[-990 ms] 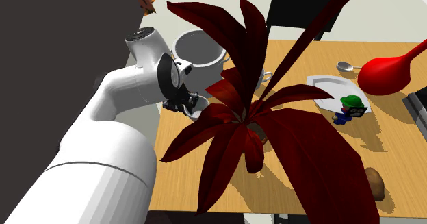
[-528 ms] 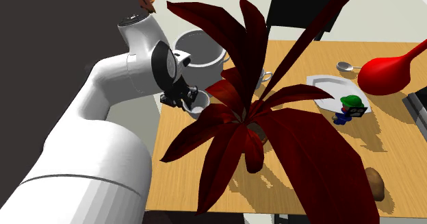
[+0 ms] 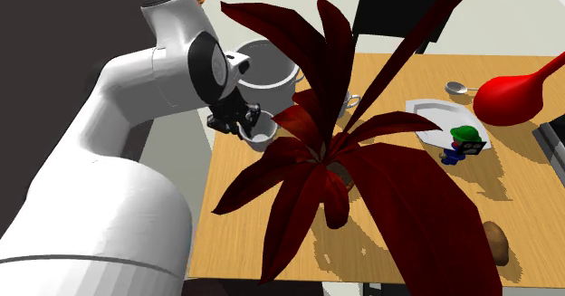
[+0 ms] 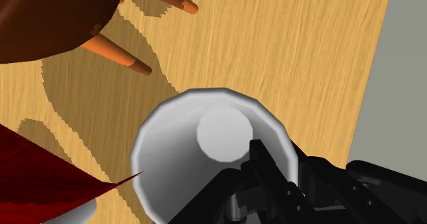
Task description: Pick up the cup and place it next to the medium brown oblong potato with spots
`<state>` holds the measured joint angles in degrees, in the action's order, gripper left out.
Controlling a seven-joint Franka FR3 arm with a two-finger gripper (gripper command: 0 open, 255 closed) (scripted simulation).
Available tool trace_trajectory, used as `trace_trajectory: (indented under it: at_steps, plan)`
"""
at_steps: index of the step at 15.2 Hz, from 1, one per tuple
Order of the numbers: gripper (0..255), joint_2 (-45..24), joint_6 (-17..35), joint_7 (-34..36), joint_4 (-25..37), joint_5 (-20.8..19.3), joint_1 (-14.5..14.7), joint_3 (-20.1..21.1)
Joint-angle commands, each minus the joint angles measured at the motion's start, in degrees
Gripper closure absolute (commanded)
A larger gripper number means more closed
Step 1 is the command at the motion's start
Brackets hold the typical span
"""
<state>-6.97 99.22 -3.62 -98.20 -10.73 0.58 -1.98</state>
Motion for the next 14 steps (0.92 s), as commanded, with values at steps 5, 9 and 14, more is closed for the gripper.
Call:
trace_trajectory:
  at_steps: [5,9,14]
  plan:
    - [255,4.3,1.8,-5.7,-5.1,-0.6,-3.3,-2.8]
    - [255,6.8,3.6,-10.4,-8.3,-1.3,-5.9,-5.3]
    - [255,8.7,5.5,-16.5,-10.8,-2.1,-9.2,-8.6]
